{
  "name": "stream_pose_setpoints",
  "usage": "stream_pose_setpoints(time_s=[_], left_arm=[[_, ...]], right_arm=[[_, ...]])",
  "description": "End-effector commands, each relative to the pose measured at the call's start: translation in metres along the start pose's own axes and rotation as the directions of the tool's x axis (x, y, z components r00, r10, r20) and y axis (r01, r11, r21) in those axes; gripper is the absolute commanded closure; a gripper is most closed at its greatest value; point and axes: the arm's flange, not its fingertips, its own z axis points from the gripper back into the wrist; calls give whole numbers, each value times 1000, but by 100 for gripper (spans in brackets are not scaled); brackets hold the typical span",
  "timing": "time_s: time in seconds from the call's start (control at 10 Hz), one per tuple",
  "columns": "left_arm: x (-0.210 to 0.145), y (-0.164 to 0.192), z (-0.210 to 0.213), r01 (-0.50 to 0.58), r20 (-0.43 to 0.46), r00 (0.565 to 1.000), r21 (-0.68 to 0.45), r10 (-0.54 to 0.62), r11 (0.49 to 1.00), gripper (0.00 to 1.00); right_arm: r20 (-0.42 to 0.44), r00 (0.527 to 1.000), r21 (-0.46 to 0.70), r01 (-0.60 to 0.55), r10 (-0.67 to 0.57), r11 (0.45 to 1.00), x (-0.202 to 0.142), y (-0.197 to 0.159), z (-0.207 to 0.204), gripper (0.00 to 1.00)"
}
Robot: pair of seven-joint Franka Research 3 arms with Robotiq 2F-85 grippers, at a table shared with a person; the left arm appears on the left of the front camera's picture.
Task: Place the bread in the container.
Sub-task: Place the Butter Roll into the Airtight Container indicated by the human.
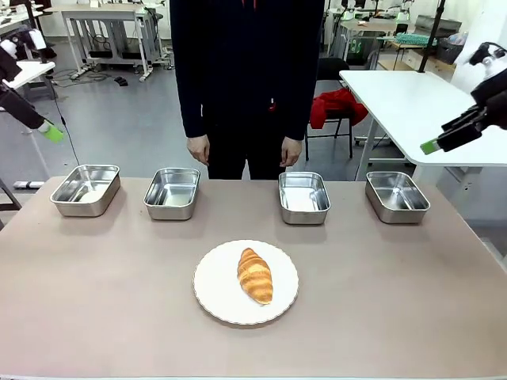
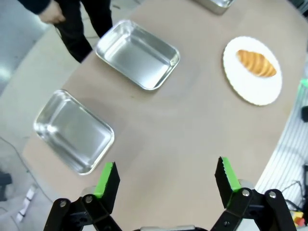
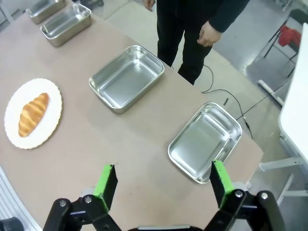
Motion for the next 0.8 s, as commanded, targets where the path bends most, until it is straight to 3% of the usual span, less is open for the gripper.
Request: stream_pose_setpoints(time_s=[0.0,0.3,0.5,0.7], left_arm=[[18,-21,-8,-33,17,999,-23,34,999,0],[15,-14,-7,-10,1,1000,-8,10,1000,0],[11,27,32,53,122,992,-156,-33,986,0],[-9,59,56,96,186,981,-213,-56,972,0]], right_arm=[[-31,999,7,16,-16,1000,12,12,-9,0],[-23,1000,6,-12,12,1000,7,10,-9,0],[40,999,46,-36,35,998,4,-50,38,0],[115,993,73,-48,39,996,-12,-83,76,0]])
